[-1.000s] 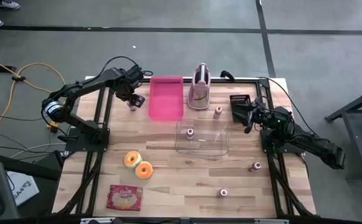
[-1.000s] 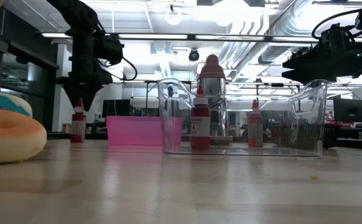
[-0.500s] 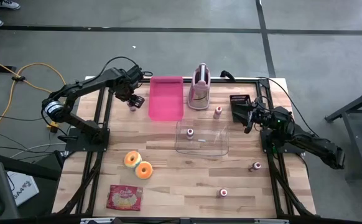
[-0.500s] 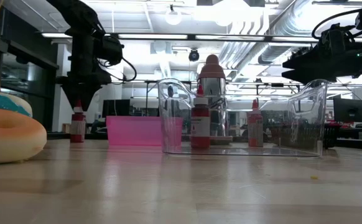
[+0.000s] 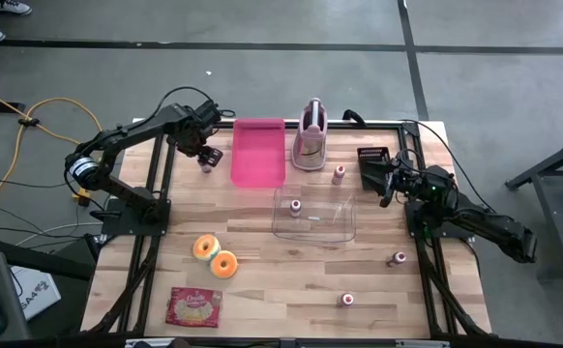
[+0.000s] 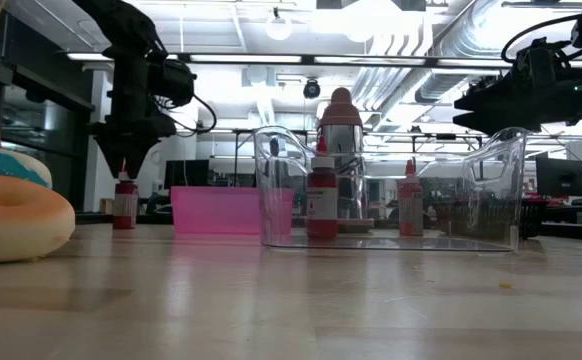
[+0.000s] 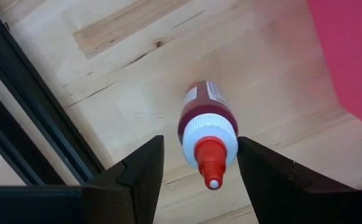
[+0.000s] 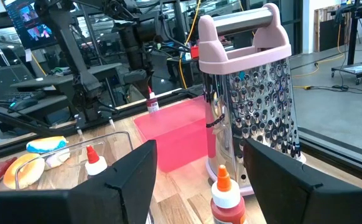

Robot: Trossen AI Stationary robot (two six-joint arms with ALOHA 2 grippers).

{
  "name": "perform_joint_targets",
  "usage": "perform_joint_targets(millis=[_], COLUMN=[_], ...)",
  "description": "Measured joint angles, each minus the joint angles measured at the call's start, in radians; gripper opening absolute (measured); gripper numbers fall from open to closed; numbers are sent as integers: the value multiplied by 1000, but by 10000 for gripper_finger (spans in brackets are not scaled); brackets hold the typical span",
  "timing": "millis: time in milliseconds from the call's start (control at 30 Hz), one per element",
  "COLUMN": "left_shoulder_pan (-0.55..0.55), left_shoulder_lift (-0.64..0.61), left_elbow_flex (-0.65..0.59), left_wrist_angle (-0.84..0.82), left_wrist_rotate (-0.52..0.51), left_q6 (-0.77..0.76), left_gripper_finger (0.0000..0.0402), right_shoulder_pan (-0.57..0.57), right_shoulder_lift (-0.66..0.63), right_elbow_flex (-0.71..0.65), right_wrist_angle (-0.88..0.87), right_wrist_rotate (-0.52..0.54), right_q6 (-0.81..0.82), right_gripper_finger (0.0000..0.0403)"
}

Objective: Pick & Place Food Item
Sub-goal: Put the top red food coloring bottle into the transparent bin

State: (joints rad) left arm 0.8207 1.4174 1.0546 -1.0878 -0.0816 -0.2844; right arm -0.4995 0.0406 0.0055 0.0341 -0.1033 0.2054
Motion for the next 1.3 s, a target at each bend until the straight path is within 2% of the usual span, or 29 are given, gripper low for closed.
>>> perform_joint_targets(millis=[567, 1000, 1300], left_shoulder_pan=[-14, -14, -4], left_shoulder_lift=[-1, -13, -165], left_elbow_flex=[0, 0, 1], left_wrist_angle=[7, 8, 8], left_wrist_rotate=[3, 8, 36], left_q6=[0, 10, 29], left_gripper_finger=[116, 111, 110], right_shoulder_pan=[0, 0, 0], right_shoulder_lift=[0, 0, 0], right_elbow_flex=[0, 0, 0], right_wrist_angle=[0, 0, 0], right_wrist_rotate=[0, 0, 0], right_q6=[0, 0, 0], right_gripper_finger=[227, 227, 227])
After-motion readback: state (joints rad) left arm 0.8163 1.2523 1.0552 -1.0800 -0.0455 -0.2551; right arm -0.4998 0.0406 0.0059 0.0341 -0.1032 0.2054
